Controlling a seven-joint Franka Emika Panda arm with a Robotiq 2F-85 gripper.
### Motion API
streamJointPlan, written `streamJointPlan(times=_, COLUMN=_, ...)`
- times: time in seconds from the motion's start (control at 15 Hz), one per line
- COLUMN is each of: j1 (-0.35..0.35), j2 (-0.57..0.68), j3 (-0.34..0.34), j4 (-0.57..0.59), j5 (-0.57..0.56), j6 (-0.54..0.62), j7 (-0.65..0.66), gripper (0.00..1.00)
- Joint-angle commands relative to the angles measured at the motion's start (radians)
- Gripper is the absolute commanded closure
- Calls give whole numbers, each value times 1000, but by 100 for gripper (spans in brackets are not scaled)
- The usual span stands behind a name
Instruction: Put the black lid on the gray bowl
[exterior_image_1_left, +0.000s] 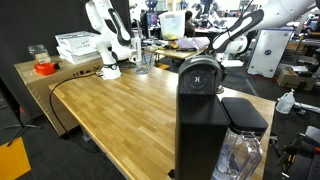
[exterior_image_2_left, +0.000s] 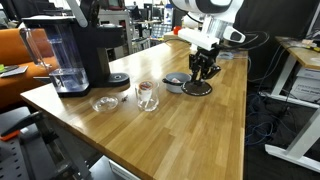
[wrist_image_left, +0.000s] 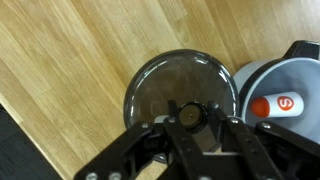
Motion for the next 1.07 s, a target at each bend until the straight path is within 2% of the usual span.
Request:
streamJointPlan(times=0.0, j1=24, j2=-20, j3=-7, j4=11, j5=-16, j6=-52, j7=31, gripper=92)
streamJointPlan(times=1.0, j1=147, j2=49, j3=30, j4=115, j5=-100, j6=-184, j7=2, gripper=92)
